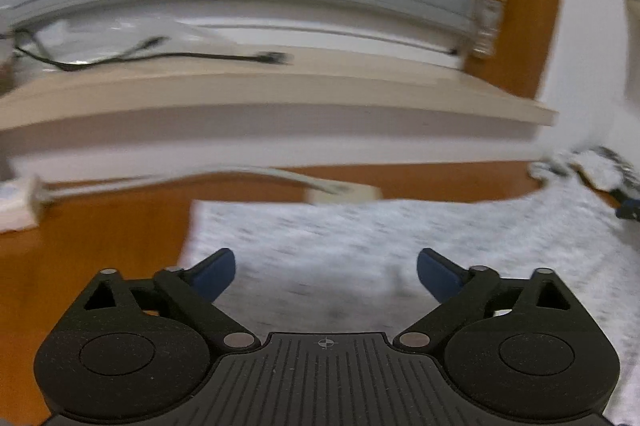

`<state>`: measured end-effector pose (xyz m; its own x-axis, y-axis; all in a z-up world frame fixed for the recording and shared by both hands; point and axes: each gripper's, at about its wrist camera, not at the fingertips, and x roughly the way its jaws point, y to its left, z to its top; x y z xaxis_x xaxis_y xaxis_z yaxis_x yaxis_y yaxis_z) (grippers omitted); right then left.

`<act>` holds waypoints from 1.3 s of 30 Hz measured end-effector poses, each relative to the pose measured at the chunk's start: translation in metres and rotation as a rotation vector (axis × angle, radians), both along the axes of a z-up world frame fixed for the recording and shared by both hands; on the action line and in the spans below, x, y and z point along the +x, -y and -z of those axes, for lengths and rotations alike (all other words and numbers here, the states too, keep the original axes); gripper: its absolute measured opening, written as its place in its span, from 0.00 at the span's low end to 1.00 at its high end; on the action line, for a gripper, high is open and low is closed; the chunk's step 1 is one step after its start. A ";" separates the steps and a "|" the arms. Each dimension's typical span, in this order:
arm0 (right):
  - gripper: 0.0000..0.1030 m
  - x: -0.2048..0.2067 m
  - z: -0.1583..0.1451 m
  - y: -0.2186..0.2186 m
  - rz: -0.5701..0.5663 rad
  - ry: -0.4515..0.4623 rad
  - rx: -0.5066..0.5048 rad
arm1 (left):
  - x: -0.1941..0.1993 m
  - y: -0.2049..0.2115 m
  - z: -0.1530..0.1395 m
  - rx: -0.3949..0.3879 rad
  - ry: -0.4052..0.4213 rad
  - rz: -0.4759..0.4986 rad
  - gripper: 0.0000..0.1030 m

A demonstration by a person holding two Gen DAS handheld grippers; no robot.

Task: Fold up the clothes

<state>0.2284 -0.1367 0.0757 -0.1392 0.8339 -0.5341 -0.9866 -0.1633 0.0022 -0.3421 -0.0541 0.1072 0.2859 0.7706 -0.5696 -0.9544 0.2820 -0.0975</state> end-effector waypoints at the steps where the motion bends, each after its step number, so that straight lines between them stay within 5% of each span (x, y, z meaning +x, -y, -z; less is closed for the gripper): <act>1: 0.55 -0.004 0.000 -0.006 -0.008 -0.025 -0.010 | -0.007 -0.006 0.000 -0.005 -0.012 -0.005 0.78; 2: 0.55 -0.008 0.001 -0.012 -0.015 -0.048 -0.019 | -0.013 -0.013 0.003 -0.018 -0.022 -0.012 0.68; 9: 0.55 -0.032 0.002 -0.055 -0.024 -0.068 -0.067 | -0.037 -0.048 0.017 -0.066 -0.017 -0.014 0.54; 12: 0.55 -0.037 0.002 -0.067 -0.021 -0.109 -0.091 | -0.037 -0.053 0.019 -0.060 -0.019 0.008 0.44; 18: 0.56 -0.043 0.002 -0.076 -0.005 -0.146 -0.100 | -0.032 -0.061 0.023 -0.038 -0.040 0.050 0.41; 20: 0.56 -0.044 0.001 -0.078 0.003 -0.159 -0.096 | -0.029 -0.060 0.023 -0.022 -0.064 0.063 0.23; 29: 0.55 -0.044 0.001 -0.090 0.030 -0.187 -0.097 | -0.040 -0.054 0.012 0.042 -0.013 0.036 0.06; 30: 0.54 -0.044 0.001 -0.091 0.033 -0.189 -0.098 | -0.042 -0.054 0.011 0.048 -0.003 0.029 0.06; 31: 0.42 -0.044 0.001 -0.093 0.033 -0.190 -0.096 | -0.044 -0.054 0.009 0.054 0.007 0.022 0.06; 32: 0.20 -0.045 0.000 -0.093 0.019 -0.183 -0.085 | -0.046 -0.053 0.007 0.060 0.016 0.015 0.06; 34: 0.05 -0.045 -0.003 -0.093 -0.006 -0.172 -0.060 | -0.050 -0.052 0.003 0.083 0.036 0.000 0.05; 39: 0.04 -0.049 -0.029 -0.082 -0.001 -0.172 0.173 | -0.062 -0.050 -0.005 0.123 0.083 -0.076 0.05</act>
<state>0.1791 -0.0551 0.1045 -0.2167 0.9108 -0.3515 -0.9739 -0.1767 0.1425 -0.4036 -0.0044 0.1125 0.2667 0.8543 -0.4461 -0.9635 0.2244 -0.1462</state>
